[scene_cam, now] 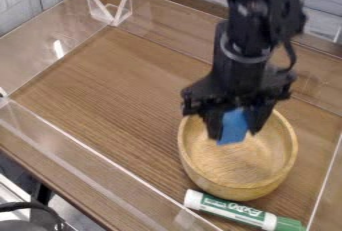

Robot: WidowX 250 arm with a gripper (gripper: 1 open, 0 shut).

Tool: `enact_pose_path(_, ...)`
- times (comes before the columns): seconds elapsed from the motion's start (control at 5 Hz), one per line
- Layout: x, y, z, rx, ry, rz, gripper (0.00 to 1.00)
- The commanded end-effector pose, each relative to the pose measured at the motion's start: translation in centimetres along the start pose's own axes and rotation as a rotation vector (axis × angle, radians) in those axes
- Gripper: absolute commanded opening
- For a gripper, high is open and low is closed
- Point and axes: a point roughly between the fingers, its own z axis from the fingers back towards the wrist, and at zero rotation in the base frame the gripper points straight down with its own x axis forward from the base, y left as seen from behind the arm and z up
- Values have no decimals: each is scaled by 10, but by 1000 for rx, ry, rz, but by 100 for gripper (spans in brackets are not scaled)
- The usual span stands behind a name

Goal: Remove the blue block from inside the brown bowl and put it on the table

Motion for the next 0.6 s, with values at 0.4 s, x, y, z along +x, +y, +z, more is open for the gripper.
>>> enact_pose_path(0.4,47,20,60,-80,-73,-180,0)
